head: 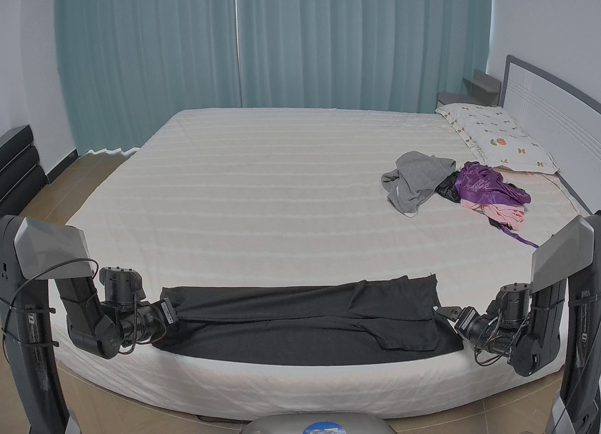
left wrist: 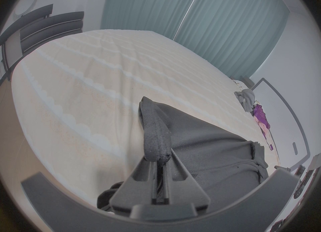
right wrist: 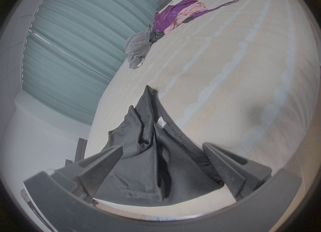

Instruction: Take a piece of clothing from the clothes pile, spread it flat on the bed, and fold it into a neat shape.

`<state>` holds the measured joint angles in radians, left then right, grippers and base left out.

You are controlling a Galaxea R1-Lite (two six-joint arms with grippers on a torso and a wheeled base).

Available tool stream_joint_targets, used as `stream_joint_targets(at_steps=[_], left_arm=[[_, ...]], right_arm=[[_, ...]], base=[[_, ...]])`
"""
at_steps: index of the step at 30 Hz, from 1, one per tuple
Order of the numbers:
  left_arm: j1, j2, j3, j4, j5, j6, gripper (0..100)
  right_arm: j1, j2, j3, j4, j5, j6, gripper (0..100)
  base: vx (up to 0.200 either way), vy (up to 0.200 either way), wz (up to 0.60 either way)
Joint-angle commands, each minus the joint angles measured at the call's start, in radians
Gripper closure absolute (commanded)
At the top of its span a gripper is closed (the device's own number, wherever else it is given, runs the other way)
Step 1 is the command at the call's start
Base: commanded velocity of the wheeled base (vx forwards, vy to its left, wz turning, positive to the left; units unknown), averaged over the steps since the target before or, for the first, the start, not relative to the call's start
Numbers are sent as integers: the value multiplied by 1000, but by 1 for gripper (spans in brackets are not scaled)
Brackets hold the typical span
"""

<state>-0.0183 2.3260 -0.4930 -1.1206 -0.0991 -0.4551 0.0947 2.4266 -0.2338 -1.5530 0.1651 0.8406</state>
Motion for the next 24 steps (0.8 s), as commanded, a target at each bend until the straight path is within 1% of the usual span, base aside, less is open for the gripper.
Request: stream_joint_targets(at_steps=[1,10,13,16,21,24], left_arm=[[-9,-16,-6,-1,-1,-8,100],[-35,-57,8,-1,6,-13,100],[-51,-105,16,-1,13,-53,100],[-63,-128,24,-1,12,-59,100],[-104,-181,42,1,18,-62,100],[-129,-195,42,2,39,-60,100]], right_arm=[[0,0,-1,-6,1,0,0],[0,0,-1,-6,-1,0,0],[0,0,-1,-6,1,2,0],[0,0,-1,-6,-1,2,0],[0,0,-1,-6,1,3,0],[-1,-1,-2,-6,1,3,0]], base=[[0,-200,0],[0,-200,0],[0,-200,0],[0,-200,0],[0,-200,0],[0,-200,0]])
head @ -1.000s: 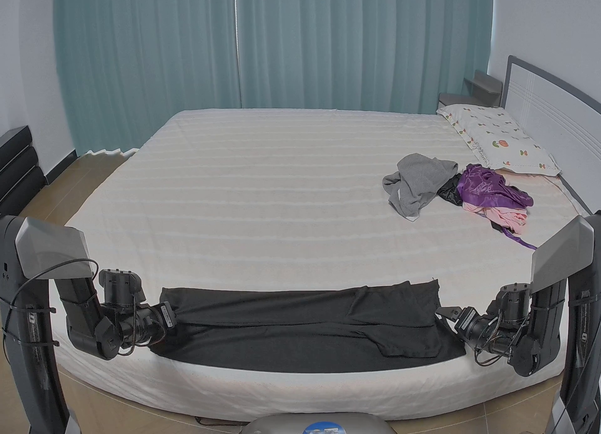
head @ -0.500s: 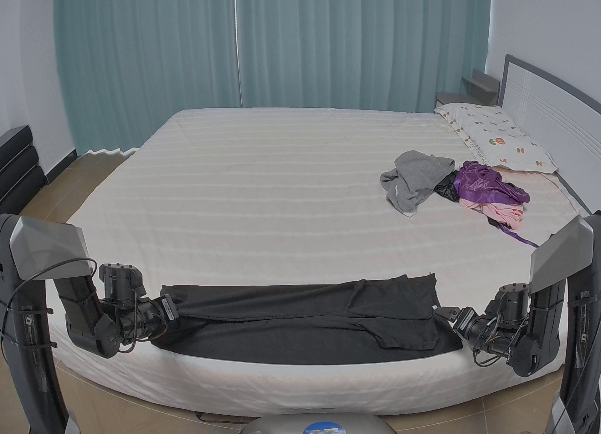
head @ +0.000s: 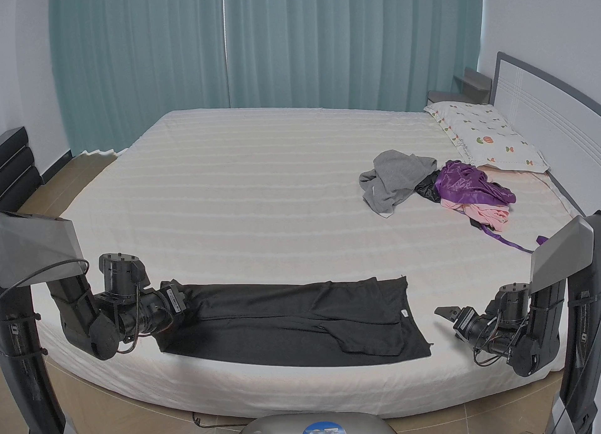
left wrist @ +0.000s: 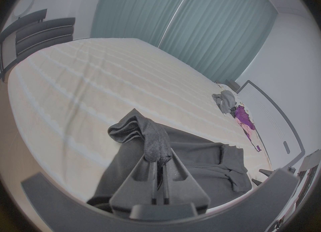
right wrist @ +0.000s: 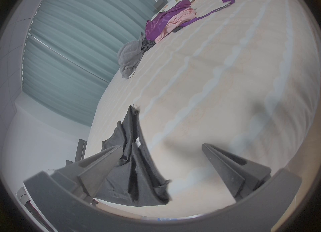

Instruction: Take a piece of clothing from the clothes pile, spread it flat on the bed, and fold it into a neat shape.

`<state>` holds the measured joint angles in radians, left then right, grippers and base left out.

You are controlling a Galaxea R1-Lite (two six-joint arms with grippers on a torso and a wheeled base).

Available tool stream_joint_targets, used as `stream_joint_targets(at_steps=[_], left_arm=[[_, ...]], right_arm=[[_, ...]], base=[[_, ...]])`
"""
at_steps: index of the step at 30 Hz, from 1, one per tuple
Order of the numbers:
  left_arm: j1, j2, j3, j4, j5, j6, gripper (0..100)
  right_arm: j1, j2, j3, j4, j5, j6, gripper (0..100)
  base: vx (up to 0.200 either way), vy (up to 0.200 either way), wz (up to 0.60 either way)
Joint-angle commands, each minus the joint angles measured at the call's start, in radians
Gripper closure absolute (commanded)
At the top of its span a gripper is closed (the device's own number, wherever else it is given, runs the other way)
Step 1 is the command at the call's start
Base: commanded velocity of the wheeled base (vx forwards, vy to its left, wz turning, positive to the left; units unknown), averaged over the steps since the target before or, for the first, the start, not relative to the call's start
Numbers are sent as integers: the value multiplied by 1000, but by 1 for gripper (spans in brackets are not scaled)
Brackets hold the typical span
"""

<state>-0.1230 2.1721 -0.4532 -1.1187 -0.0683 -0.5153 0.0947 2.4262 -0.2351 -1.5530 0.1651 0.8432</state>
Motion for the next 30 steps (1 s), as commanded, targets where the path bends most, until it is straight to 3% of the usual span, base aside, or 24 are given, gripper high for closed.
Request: stream_joint_targets(at_steps=[1,12,30], left_arm=[[-24,-43,2,0,10,0,100],[-124,-94,-55,94,87,1,100],[-334,-84,-340,468,145,0,100]], right_arm=[[-1,-1,-1,-7,1,-1,0],[0,1,0,-7,-1,-1,0],[0,2,2,-7,-1,-3,0]], base=[[0,-200,0],[0,-200,0],[0,-200,0]])
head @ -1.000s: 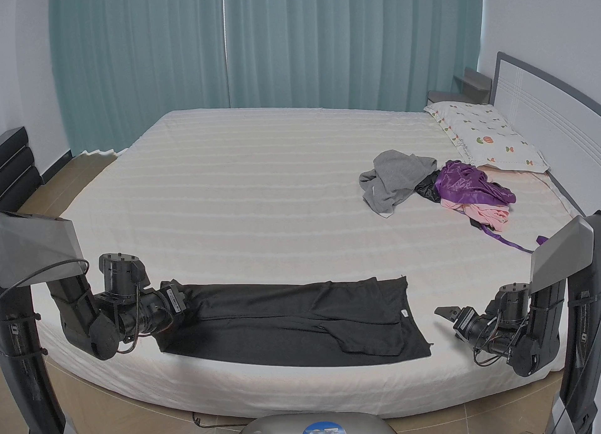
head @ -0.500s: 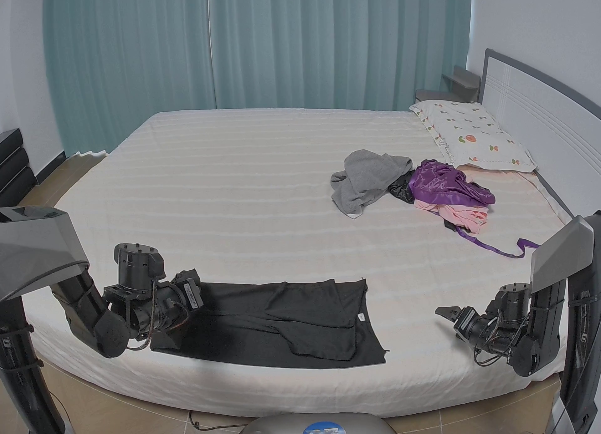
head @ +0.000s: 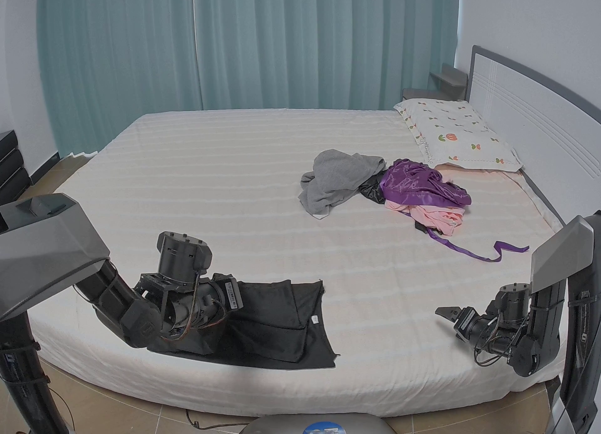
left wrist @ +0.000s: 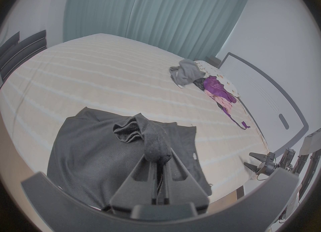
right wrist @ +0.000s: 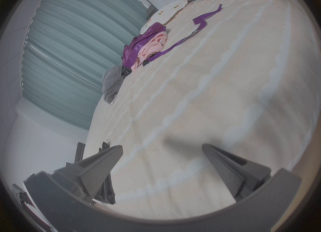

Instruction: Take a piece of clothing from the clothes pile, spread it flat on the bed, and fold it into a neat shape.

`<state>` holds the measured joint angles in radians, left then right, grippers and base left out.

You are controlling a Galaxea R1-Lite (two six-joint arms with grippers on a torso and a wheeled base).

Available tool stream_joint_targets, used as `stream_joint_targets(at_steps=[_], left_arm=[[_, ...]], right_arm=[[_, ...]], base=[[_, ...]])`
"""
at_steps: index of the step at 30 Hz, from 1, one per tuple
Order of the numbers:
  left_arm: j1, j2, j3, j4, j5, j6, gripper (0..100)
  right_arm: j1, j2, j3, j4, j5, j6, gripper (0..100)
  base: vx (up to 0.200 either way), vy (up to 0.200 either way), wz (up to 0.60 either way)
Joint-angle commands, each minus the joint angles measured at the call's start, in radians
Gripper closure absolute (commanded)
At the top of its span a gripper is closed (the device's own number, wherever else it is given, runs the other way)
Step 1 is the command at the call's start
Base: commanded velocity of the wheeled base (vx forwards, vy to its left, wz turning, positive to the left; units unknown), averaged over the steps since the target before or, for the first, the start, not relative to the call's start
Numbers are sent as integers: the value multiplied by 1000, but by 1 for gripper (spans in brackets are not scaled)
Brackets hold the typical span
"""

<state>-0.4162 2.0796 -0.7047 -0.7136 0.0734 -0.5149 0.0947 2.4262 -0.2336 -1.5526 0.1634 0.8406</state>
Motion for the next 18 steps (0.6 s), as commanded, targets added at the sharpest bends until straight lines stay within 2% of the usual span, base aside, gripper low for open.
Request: stream_joint_targets(at_steps=[1,4,9,17,18], left_arm=[[-44,11,-93,66,3,-1,100],[-59,48,-128,88,9,-1,100],[-92,119,-188,89,80,-2,100],[-130,185,-246,115,137,-5,100],[-145,189,-259,137,144,-27,0]], right_arm=[[0,2,0,-8,1,0,0],[0,2,0,-8,1,0,0],[0,2,0,-8,1,0,0],[0,2,0,-8,1,0,0],[0,2,0,-8,1,0,0]], base=[[0,-200,0],[0,0,0],[0,0,0],[0,0,0],[0,0,0]])
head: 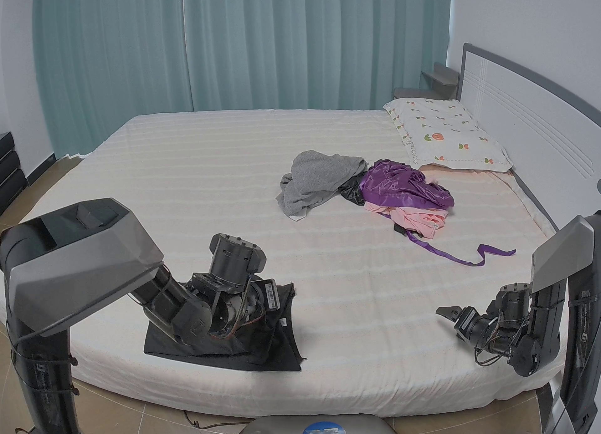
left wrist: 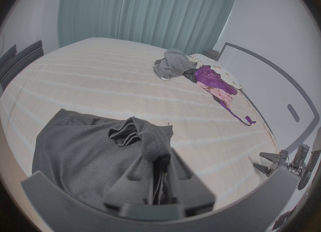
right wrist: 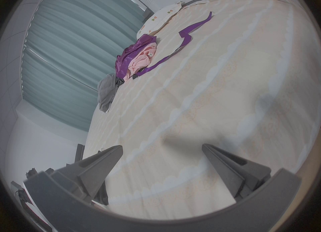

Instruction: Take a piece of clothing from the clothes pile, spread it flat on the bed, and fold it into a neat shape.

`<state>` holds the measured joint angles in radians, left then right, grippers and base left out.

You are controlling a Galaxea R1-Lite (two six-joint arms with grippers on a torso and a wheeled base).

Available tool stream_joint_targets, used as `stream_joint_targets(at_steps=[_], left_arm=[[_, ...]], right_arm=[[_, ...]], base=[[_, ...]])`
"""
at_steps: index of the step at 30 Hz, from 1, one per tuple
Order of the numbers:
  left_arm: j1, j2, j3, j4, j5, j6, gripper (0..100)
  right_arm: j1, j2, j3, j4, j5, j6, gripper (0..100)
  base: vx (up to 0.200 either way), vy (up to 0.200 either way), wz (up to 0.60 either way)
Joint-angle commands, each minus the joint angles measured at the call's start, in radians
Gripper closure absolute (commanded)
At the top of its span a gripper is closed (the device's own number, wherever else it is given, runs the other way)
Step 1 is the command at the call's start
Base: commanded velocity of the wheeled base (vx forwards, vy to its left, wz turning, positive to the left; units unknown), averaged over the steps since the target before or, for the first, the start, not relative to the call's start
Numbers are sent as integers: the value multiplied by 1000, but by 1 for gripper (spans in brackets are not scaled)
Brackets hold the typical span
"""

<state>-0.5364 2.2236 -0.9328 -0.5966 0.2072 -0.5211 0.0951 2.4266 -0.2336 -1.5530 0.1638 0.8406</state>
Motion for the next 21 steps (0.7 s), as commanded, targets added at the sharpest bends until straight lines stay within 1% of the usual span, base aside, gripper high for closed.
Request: stream_joint_targets(at_steps=[1,3,5,10,12,17,18,19,20,21], left_arm=[[-31,45,-35,31,11,-31,0],[-47,45,-55,63,11,-57,0],[-50,45,-64,74,12,-60,0],[-48,2,-44,78,24,-117,0],[-37,-38,-26,80,24,-139,0],[12,-110,74,75,11,-188,0],[22,-117,91,74,11,-217,0],[22,-117,91,74,11,-217,0],[42,-151,123,72,8,-289,0],[56,-167,138,70,3,-310,0]], right_arm=[[0,2,0,-7,0,0,0],[0,2,0,-7,0,-2,0],[0,2,0,-7,0,-2,0],[0,2,0,-7,0,0,0],[0,0,0,-7,0,0,0],[0,2,2,-7,0,0,0],[0,2,2,-7,0,0,0],[0,2,2,-7,0,0,0],[0,2,2,-7,0,0,0],[0,2,2,-7,0,0,0]], base=[[0,0,0],[0,0,0],[0,0,0],[0,0,0],[0,0,0],[0,0,0],[0,0,0],[0,0,0],[0,0,0],[0,0,0]])
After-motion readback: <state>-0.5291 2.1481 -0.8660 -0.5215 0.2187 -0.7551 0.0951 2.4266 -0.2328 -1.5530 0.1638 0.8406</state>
